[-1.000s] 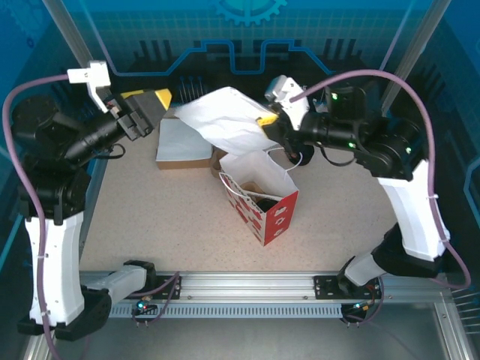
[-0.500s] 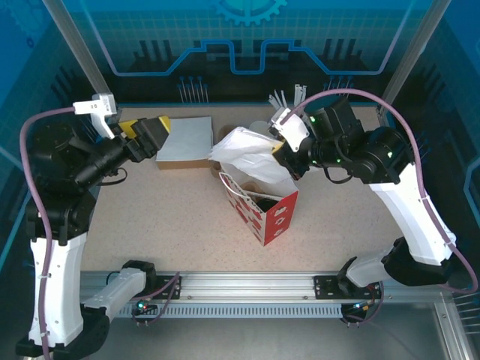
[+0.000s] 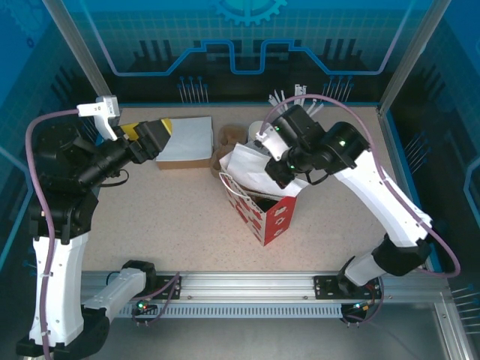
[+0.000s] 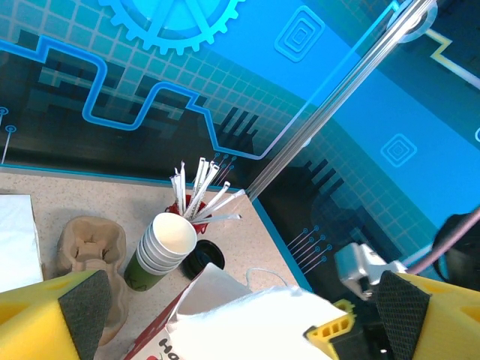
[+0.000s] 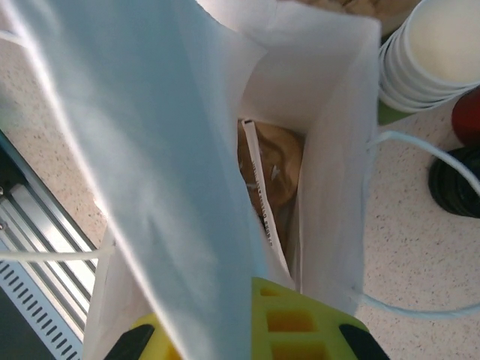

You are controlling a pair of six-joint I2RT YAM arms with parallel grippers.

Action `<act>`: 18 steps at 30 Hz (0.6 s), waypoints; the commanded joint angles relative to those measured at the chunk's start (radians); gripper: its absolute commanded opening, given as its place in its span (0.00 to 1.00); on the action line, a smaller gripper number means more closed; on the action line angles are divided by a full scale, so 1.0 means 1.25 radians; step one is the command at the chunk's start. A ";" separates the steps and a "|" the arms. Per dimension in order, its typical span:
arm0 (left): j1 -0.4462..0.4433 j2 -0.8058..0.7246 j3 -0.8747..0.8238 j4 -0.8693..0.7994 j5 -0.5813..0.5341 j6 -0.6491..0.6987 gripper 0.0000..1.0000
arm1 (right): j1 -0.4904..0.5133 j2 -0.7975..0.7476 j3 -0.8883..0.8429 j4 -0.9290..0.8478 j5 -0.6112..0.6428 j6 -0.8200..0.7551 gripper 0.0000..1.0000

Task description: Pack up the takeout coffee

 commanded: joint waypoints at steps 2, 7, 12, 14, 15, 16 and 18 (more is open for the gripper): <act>-0.005 -0.009 -0.015 0.006 -0.004 0.004 0.95 | 0.026 0.057 0.010 -0.031 0.012 0.002 0.04; -0.005 -0.013 -0.019 0.001 -0.005 0.007 0.95 | 0.034 0.118 0.027 -0.016 0.004 -0.013 0.04; -0.005 -0.015 -0.023 -0.001 -0.003 0.007 0.95 | 0.034 0.158 0.006 0.013 -0.017 -0.020 0.04; -0.005 -0.016 -0.026 0.000 -0.004 0.008 0.95 | 0.033 0.172 -0.014 0.026 -0.019 -0.020 0.04; -0.005 -0.015 -0.027 0.000 -0.003 0.009 0.95 | 0.033 0.179 -0.021 0.032 -0.019 -0.019 0.04; -0.005 -0.015 -0.029 0.001 -0.003 0.009 0.95 | 0.034 0.184 -0.029 0.039 -0.020 -0.019 0.04; -0.005 -0.016 -0.028 0.000 -0.003 0.010 0.95 | 0.034 0.199 -0.041 0.046 -0.025 -0.018 0.05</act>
